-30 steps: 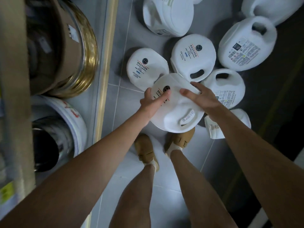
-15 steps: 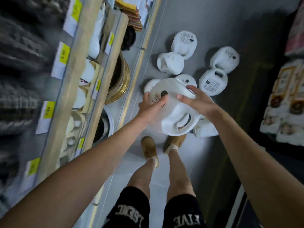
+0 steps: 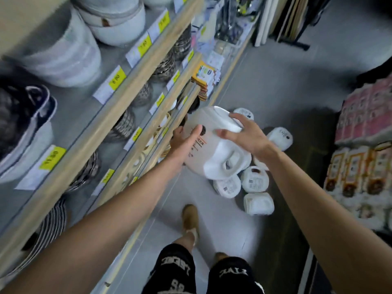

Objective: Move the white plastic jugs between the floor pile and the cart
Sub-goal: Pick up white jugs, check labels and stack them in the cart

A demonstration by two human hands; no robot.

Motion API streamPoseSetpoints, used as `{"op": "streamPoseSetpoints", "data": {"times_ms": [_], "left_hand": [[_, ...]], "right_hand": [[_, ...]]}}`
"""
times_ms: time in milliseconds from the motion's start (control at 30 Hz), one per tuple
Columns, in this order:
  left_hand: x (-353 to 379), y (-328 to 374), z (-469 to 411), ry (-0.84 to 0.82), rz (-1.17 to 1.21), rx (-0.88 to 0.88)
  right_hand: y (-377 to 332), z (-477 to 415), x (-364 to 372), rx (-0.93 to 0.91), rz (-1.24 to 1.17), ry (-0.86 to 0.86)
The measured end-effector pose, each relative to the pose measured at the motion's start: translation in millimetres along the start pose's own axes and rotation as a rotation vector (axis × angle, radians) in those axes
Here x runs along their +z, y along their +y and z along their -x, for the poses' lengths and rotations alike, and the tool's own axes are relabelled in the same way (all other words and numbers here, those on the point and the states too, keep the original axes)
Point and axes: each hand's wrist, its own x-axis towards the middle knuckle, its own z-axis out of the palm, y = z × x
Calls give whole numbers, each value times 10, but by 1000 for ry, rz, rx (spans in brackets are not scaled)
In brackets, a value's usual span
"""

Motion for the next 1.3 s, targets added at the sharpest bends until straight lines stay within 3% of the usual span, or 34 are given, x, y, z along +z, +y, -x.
{"op": "streamPoseSetpoints", "data": {"times_ms": [200,400,533,700,967,1300], "left_hand": [[-261,-183,907,99,151,-7],[-563,-583,2006,273,363,112],[-983,-951,2628,303,438,26],[-1491,-1236,3668,466,555,135],[-2503,-2426,5173,621,739,197],[-3886,-4365,7260,863,941,83]], "right_hand": [[-170,699,193,-247,76,-53],[-290,1677,512,-464,132,-185],[-497,2313,838,-616,261,-287],[-752,3079,1459,-748,343,-424],[-894,4544,2833,-925,473,-653],[-579,6850,4780,-1053,574,-959]]}}
